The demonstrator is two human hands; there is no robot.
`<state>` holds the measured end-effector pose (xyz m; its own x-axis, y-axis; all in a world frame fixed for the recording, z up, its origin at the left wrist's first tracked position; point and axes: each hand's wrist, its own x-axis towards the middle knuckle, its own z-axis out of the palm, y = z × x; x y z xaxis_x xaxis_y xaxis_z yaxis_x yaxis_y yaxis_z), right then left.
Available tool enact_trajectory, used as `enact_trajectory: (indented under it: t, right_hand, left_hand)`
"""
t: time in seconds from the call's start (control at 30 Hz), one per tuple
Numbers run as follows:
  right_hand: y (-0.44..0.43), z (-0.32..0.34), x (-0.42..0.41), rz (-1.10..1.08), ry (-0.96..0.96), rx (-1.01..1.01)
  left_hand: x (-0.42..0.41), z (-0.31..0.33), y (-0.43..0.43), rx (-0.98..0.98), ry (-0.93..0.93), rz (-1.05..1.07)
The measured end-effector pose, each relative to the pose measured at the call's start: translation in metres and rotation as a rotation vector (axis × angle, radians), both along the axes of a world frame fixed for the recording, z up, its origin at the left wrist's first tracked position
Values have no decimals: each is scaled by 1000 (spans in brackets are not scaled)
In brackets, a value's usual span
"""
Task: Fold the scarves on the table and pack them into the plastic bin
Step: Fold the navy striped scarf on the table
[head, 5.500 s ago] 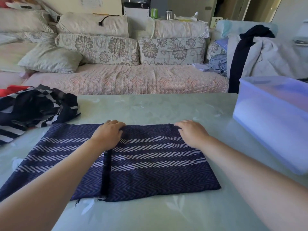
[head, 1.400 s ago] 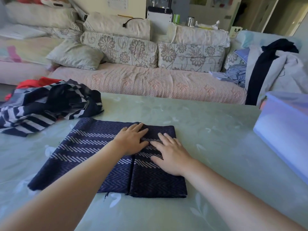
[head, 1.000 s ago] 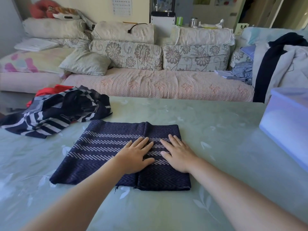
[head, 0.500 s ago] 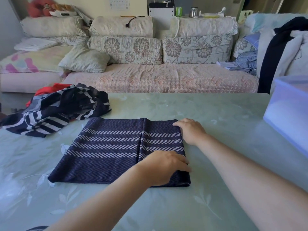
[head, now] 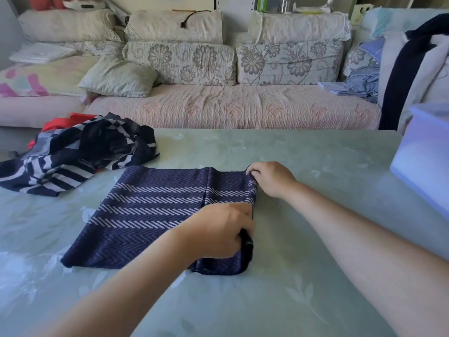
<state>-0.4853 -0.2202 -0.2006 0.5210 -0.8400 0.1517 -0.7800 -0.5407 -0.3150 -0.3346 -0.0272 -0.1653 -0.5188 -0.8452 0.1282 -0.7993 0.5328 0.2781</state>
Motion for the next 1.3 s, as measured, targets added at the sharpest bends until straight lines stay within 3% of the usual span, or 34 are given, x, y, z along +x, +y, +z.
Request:
enact_trajectory:
  t: [0.23,0.4,0.63,0.7,0.83,0.97,1.17,1.3]
  right_hand:
    - [21,42,65,70,-88,-91]
    - [36,59,132,196,-25,-120]
    - [58,28,190,252,234,139]
    - [60,14,188,222,208,80]
    - [55,-13,176,193,233,19]
    - [56,-23,172,185,260,37]
    - [63,-18,186,216,271,58]
    - [68,-17,205,281,302,53]
  left_hand:
    - [79,25,32,35,121,166]
    - [129,26,57,66,136,292]
    - [161,21,69,443,-194,455]
    - [160,19,67,415,-131,532]
    - [146,-6,56,145,3,623]
    - [143,-25,51,247,-78,826]
    - [152,-27,56,263,37,816]
    - [156,-30,66,78,-196,772]
